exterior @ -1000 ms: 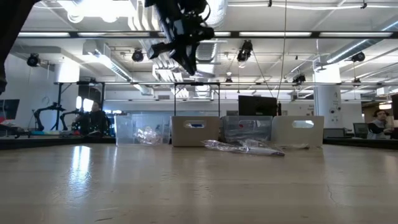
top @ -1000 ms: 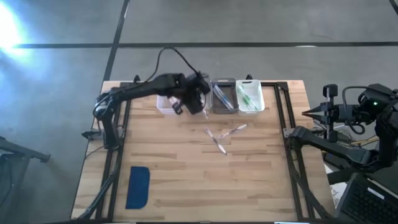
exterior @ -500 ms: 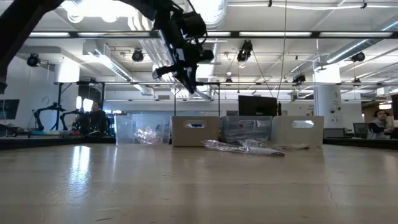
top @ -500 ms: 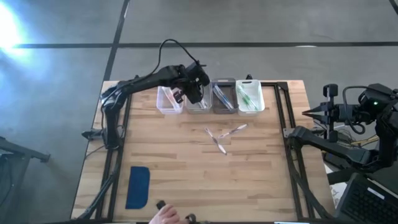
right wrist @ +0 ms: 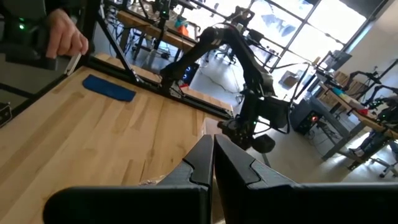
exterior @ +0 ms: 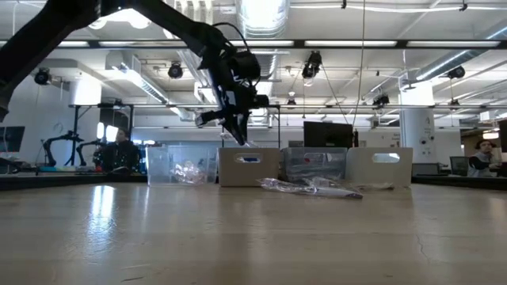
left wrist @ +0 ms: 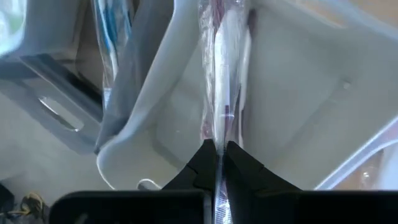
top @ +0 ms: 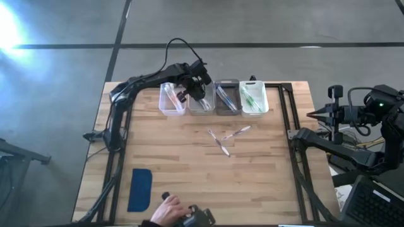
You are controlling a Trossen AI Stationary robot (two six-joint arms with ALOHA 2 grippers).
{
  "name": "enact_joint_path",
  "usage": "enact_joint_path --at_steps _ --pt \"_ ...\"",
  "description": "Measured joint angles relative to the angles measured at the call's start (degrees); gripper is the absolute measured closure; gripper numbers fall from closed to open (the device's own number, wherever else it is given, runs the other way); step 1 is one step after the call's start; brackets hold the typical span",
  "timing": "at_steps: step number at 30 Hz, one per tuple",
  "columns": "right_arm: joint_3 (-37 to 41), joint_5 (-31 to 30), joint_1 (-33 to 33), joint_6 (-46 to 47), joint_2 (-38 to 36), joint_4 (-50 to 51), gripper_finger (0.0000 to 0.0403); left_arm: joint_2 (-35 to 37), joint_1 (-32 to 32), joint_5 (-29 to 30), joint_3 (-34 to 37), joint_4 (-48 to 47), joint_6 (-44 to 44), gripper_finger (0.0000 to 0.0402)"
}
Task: Pick & Place Toothbrushes
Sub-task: Put the purple toothbrush into the gray bin
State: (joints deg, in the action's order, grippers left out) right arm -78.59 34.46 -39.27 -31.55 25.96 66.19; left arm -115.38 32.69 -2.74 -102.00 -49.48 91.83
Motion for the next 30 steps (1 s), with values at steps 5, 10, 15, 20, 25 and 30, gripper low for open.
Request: enact_joint_path --at_steps 5,10,15,20,25,30 --pt "0.0 0.0 0.0 0.0 0.0 0.0 0.0394 -1.1 0.5 -1.1 0.0 2.0 0.0 0.0385" --pt "0.0 0.0 0.0 0.0 0.0 0.0 0.0394 -3.5 0.6 -1.2 0.0 3.5 0.1 0.0380" --pt "0.0 0.0 0.0 0.0 0.0 0.0 0.0394 -4.9 0.7 -1.2 0.0 3.5 0.0 0.0378" --pt "0.0 0.0 0.0 0.0 0.0 0.0 0.0394 -4.5 0.7 -1.9 0.0 6.0 0.9 0.0377" --pt "0.0 0.0 0.0 0.0 0.0 0.0 0.0394 -3.7 0.6 -3.4 0.0 8.9 1.0 0.0374" --pt "0.0 0.0 0.0 0.0 0.0 0.0 0.0394 -3.6 0.6 -4.6 0.0 8.8 0.5 0.0345"
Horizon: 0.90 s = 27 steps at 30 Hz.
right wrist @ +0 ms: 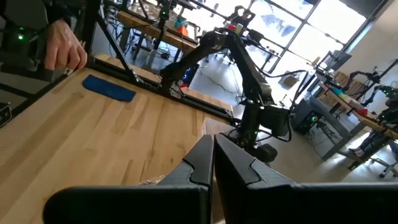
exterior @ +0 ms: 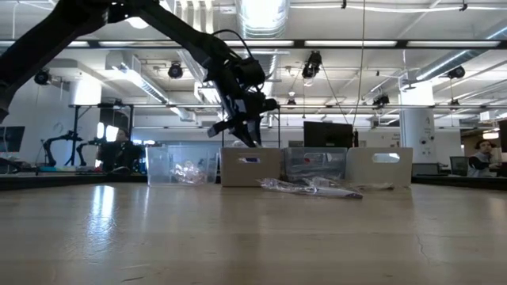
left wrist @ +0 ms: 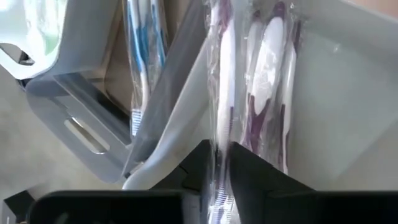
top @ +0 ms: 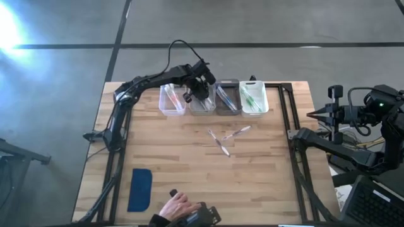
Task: Pick & Place Toothbrushes
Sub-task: Put the purple toothbrush into the gray bin
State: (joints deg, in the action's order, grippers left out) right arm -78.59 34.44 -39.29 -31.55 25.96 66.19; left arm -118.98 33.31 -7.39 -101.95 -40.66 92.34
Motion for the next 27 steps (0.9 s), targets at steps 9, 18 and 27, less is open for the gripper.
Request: enact_joint_path --at_steps 9,18,27 --pt "0.0 0.0 0.0 0.0 0.0 0.0 0.0394 0.9 -0.1 -0.6 0.1 -0.1 -1.1 0.0313" --pt "0.0 0.0 0.0 0.0 0.0 0.0 0.0394 6.2 -1.2 2.8 0.1 -1.0 -8.0 0.0312" --pt "0.0 0.0 0.0 0.0 0.0 0.0 0.0394 16.2 -2.6 3.0 0.0 -1.2 -18.6 0.0313"
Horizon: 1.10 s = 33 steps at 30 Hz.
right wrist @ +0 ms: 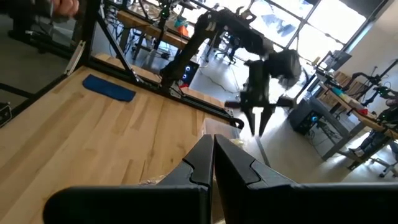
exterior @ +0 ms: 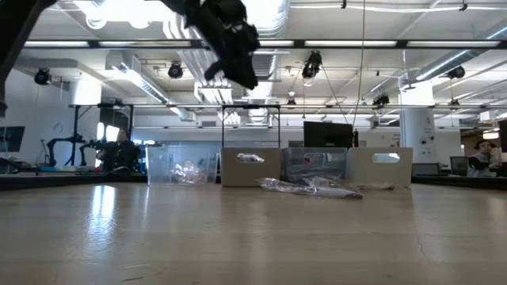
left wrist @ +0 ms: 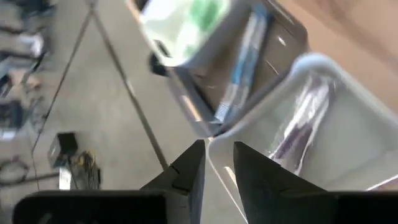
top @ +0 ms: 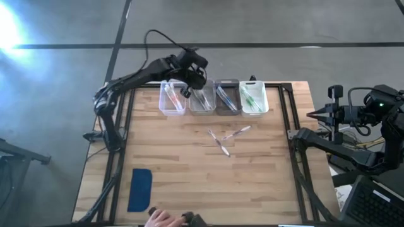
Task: Pick & Place Toothbrushes
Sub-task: Put the purple toothbrush into the gray bin
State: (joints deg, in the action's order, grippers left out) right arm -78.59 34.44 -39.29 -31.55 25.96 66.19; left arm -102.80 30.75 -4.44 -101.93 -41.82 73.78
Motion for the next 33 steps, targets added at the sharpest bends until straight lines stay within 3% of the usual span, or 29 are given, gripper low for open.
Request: enact_joint_path --at_steps 12,19,27,33 --pt "0.0 0.0 0.0 0.0 0.0 0.0 0.0394 11.8 -2.9 -2.6 0.0 2.3 -29.7 0.0316" --pt "0.0 0.0 0.0 0.0 0.0 0.0 0.0394 13.2 -6.5 -2.9 -0.2 3.9 -50.0 0.0316" --pt "0.0 0.0 0.0 0.6 0.0 -1.6 0.0394 13.1 -10.1 -2.9 -0.1 4.5 -62.0 0.0316" --pt "0.0 0.0 0.0 -1.0 0.4 -2.2 0.0394 13.1 -11.3 -3.6 0.0 4.5 -77.6 0.0317"
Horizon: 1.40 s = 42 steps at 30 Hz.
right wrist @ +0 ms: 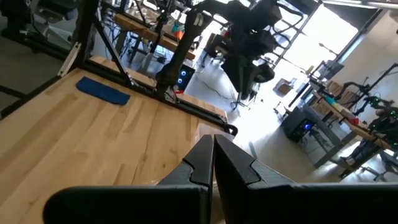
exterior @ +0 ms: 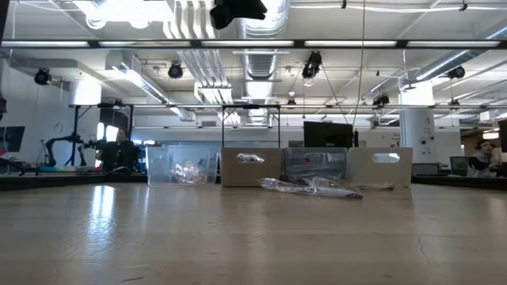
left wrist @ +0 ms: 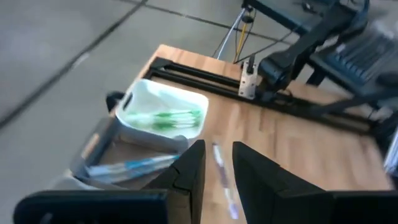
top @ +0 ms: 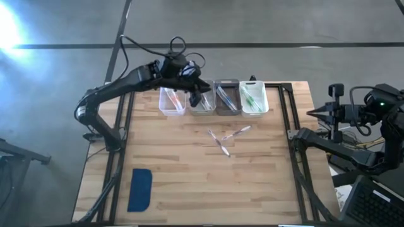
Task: Pick & Place Toothbrushes
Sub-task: Put the purple toothbrush into the gray bin
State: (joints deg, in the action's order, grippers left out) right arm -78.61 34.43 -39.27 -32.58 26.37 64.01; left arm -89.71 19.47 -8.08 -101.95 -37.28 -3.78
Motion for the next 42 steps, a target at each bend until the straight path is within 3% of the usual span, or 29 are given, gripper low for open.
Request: enact_joint_path --at_steps 15,27,31,37,39,42 --pt "0.0 0.0 0.0 0.0 0.0 0.1 0.0394 -0.3 -0.4 0.1 1.2 1.7 -17.2 0.0316" --pt "0.0 0.0 0.0 0.0 0.0 0.1 0.0394 -7.1 -4.3 2.0 5.7 28.5 -24.7 0.0317" --pt "0.0 0.0 0.0 0.0 0.0 0.1 0.0394 -8.7 -6.4 9.5 5.6 28.7 -25.2 0.0320" --pt "0.0 0.0 0.0 0.0 0.0 0.1 0.0394 -8.8 -10.6 31.5 5.6 24.9 -27.9 0.0336" --pt "0.0 0.0 0.0 0.0 0.0 0.1 0.0394 -8.7 -11.4 33.9 5.6 24.7 -27.6 0.0339" --pt "0.0 0.0 0.0 0.0 0.0 0.1 0.0394 -8.7 -12.1 32.0 5.6 24.5 -26.4 0.0339"
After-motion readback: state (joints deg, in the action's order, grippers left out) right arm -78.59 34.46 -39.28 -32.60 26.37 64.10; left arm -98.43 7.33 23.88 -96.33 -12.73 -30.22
